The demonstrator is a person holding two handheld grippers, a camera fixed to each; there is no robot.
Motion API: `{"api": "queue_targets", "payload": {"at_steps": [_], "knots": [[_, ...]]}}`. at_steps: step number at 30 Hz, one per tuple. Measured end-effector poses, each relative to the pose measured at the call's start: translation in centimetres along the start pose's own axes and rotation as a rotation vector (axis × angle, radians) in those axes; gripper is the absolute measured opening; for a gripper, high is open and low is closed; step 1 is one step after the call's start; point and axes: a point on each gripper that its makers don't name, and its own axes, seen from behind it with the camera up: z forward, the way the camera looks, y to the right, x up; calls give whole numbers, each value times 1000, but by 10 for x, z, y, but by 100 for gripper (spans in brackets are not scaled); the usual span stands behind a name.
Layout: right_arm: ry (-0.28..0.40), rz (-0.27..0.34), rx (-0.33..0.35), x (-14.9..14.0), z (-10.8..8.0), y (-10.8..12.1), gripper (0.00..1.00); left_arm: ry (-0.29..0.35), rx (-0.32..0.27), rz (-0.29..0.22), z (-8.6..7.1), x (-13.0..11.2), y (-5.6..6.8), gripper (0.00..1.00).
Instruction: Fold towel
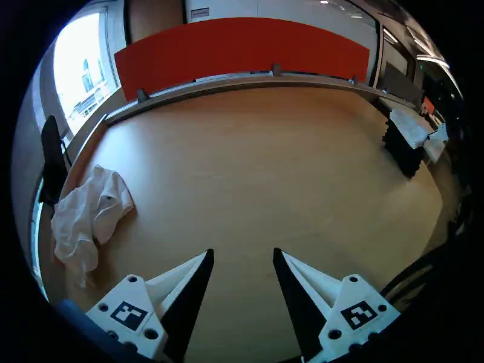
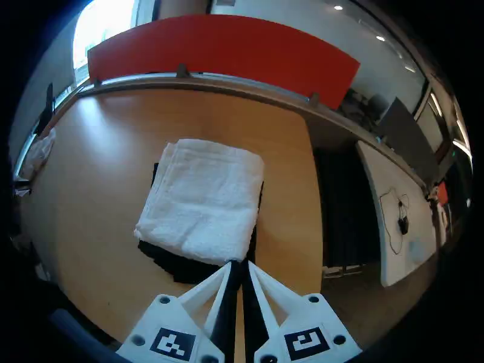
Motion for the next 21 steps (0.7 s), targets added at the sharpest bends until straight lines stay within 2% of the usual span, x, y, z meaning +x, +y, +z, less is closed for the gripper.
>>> {"api": "queue_targets", "payload": {"at_steps": [11,17,21], "knots": [[-39,40,-9,-19,18,1,4,-1,7,0,-2,0,-3,72],[-33,60,-12,-21,19,1,5,0,10,-5,-3,0,-5,71],[-22,66,-16,-21,17,1,10,0,10,-7,-3,-1,-5,71]]}}
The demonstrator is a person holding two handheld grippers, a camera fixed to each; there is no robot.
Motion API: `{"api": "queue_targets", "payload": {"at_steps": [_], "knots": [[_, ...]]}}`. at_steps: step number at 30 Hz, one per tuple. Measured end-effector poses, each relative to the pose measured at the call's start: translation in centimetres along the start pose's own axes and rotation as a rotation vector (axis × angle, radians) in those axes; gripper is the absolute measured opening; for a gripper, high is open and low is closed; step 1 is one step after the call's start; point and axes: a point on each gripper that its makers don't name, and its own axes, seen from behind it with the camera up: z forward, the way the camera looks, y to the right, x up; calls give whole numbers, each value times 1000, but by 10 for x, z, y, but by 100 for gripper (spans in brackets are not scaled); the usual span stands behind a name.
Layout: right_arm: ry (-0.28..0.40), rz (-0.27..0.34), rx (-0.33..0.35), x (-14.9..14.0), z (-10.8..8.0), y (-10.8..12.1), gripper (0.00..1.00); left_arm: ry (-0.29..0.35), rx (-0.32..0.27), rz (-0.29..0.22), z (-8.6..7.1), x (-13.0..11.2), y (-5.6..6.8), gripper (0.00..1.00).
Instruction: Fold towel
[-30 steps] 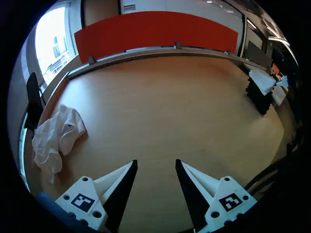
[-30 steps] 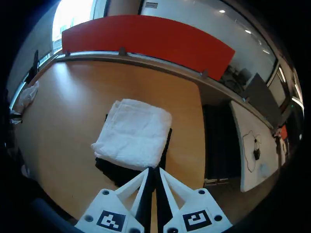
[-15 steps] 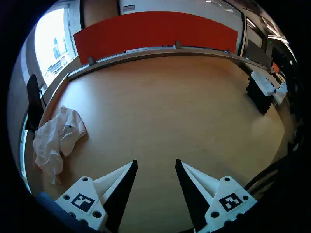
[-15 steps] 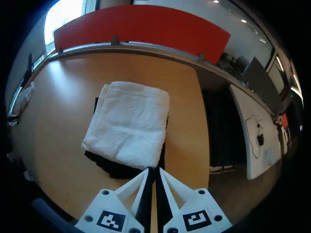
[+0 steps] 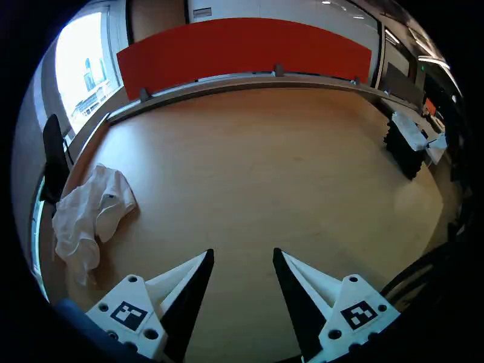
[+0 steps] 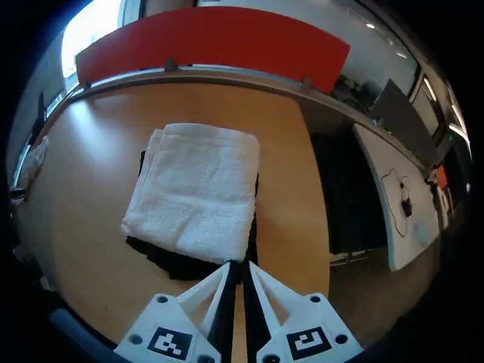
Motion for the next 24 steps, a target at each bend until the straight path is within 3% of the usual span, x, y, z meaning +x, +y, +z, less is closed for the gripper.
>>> {"api": "queue_targets", "payload": {"at_steps": [2,4,12,14,24], "knots": [[9,2,-2,0,-2,0,14,1,0,1,0,0,0,72],[16,3,-7,0,-4,0,26,3,-2,1,0,1,0,71],[34,0,-14,0,-9,-3,90,11,-6,-3,-1,4,0,71],[38,-1,-6,0,-10,-7,100,13,-7,-3,-2,4,0,71],[86,18,-1,15,-17,-20,100,26,-4,-13,-4,7,-5,71]]}}
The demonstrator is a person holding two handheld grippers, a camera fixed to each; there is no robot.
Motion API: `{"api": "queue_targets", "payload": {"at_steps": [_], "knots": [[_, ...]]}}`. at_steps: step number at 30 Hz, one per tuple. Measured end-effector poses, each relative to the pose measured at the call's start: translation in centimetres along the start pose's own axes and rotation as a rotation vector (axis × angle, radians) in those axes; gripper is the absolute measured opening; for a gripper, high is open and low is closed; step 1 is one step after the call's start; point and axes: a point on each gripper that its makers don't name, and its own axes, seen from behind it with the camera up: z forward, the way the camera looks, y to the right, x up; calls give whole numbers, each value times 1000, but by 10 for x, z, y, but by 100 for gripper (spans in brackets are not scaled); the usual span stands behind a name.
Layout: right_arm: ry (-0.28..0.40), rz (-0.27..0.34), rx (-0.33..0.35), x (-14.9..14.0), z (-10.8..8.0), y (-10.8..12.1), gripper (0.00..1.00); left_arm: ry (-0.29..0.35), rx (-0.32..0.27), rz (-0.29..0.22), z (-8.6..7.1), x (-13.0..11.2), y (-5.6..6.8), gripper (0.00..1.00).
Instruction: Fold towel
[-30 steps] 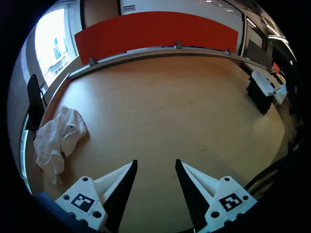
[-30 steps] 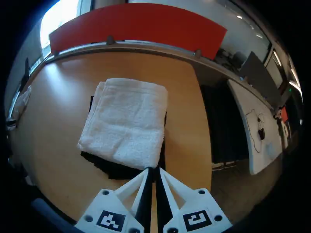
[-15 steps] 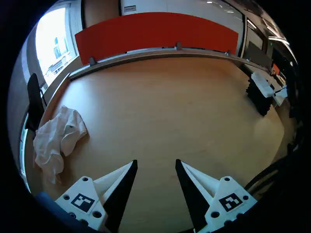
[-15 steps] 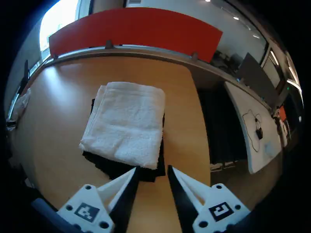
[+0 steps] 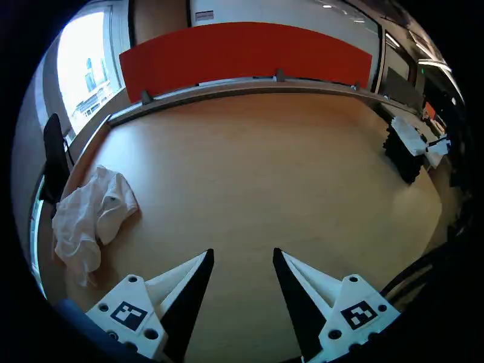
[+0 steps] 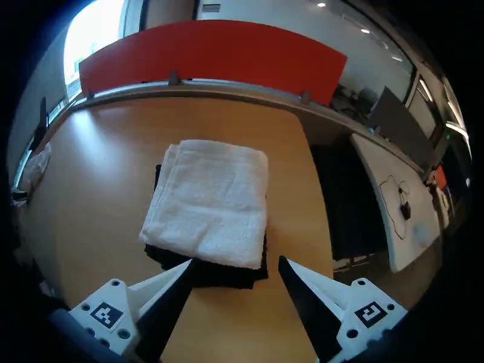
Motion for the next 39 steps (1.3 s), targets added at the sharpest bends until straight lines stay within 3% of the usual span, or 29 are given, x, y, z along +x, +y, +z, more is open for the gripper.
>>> {"api": "queue_targets", "payload": {"at_steps": [14,23,32,39], "knots": [[245,104,-8,63,-16,-29,100,32,15,-27,-5,11,-9,71],[425,168,-46,98,-28,-35,100,43,25,-31,-6,15,-11,71],[531,150,-58,117,-42,-43,100,62,32,-43,-7,21,-12,71],[596,141,-66,134,-54,-50,100,128,46,-72,-9,41,-19,71]]}}
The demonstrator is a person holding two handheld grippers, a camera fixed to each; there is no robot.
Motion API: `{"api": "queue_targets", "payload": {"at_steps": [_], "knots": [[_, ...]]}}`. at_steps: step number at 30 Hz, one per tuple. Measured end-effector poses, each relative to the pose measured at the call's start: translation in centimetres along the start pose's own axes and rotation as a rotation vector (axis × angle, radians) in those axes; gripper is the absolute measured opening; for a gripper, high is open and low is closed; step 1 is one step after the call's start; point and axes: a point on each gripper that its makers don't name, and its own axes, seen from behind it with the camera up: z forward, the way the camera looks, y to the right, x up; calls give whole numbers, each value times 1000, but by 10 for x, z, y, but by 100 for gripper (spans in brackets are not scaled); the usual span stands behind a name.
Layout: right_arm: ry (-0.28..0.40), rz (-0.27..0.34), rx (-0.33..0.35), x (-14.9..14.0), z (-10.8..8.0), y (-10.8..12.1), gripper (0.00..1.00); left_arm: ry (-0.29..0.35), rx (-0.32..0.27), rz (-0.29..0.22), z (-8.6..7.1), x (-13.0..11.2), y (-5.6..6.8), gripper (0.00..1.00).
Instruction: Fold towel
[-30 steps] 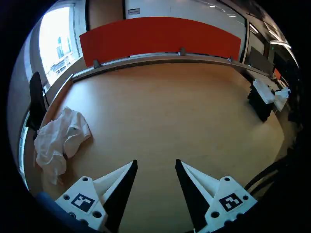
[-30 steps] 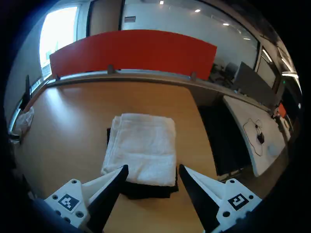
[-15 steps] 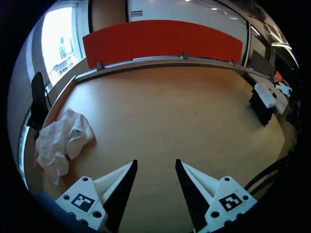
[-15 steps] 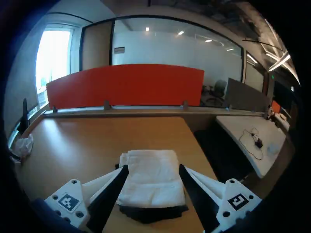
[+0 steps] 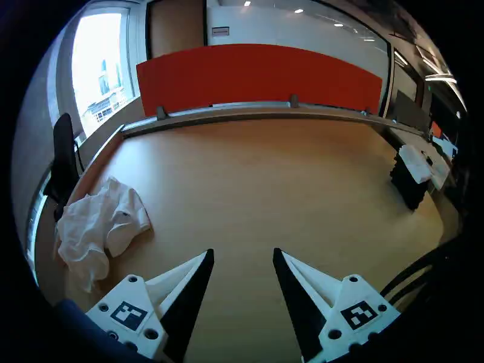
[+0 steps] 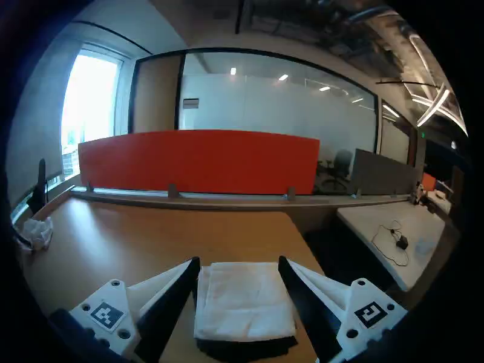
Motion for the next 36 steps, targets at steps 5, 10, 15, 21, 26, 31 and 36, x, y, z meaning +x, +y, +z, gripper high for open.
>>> {"api": "queue_targets", "payload": {"at_steps": [5,10,15,21,26,31,36], "knots": [[41,-4,-2,12,-2,-6,100,69,21,-37,0,23,-11,71],[80,-6,-17,25,-5,-9,100,167,46,-68,-2,54,-24,71],[104,-2,-28,34,-6,-11,100,273,72,-91,-7,87,-37,71],[132,0,-32,43,-7,-16,100,413,104,-129,-15,129,-55,71],[151,0,-34,50,-8,-19,100,520,133,-138,-27,160,-70,71],[165,-8,-28,56,-9,-28,100,580,146,-111,-33,181,-76,71],[181,-15,-20,65,-9,-42,100,601,145,-105,-34,191,-78,71]]}}
